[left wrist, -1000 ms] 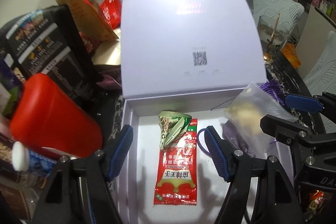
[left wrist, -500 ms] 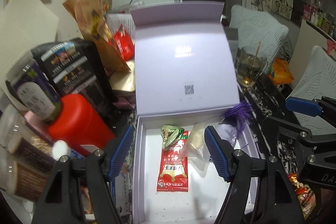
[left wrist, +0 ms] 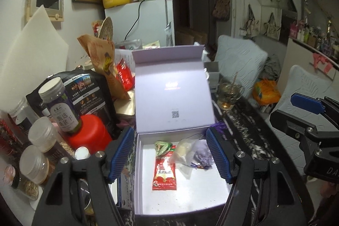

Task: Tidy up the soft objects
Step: 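Withdraw both tools from the box toward the remaining snacks on the table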

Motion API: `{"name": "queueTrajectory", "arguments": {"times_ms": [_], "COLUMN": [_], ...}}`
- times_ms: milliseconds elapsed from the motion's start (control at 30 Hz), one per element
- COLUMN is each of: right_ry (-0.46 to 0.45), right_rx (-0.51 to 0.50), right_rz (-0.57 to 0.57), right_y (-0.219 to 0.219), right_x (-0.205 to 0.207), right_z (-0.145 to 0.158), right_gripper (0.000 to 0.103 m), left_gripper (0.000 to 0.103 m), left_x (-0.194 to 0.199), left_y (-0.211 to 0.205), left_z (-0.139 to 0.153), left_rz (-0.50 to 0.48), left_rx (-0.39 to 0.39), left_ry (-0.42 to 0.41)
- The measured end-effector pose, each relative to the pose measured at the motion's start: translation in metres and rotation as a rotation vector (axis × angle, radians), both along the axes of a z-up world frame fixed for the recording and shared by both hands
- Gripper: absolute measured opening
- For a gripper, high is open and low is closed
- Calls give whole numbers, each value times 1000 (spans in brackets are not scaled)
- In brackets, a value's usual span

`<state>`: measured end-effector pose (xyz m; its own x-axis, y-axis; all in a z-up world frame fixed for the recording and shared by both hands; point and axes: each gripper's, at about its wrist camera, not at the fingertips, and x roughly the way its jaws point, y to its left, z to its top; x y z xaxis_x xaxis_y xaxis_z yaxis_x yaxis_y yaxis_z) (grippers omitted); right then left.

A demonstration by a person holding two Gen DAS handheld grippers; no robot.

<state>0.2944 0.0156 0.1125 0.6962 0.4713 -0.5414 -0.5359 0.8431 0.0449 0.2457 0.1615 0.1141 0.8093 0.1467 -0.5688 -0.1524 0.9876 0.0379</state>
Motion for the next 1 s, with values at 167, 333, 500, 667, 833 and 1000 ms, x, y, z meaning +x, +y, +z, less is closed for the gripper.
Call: {"name": "queueTrajectory", "arguments": {"times_ms": [167, 333, 500, 667, 833, 1000], "right_ry": [-66, -92, -102, -100, -118, -128], "right_rx": [22, 42, 47, 40, 23, 5], "right_rz": [-25, -45, -65, -89, -110, -137], "right_y": [-18, -33, -45, -56, -66, -75], "right_x": [-29, -55, -75, -96, -118, -140], "right_z": [18, 30, 34, 30, 23, 12], "right_gripper": [78, 81, 85, 88, 89, 89], "left_gripper": [89, 97, 97, 97, 97, 97], "left_x": [-27, -53, -69, -83, -93, -102], "left_y": [-10, -21, -29, -39, -48, -51], "left_z": [16, 30, 32, 29, 21, 11], "left_rz": [-29, -60, -104, -139, -185, -205], "left_rx": [-1, 13, 5, 21, 14, -3], "left_ry": [-65, -132, -137, -141, -124, -113]}}
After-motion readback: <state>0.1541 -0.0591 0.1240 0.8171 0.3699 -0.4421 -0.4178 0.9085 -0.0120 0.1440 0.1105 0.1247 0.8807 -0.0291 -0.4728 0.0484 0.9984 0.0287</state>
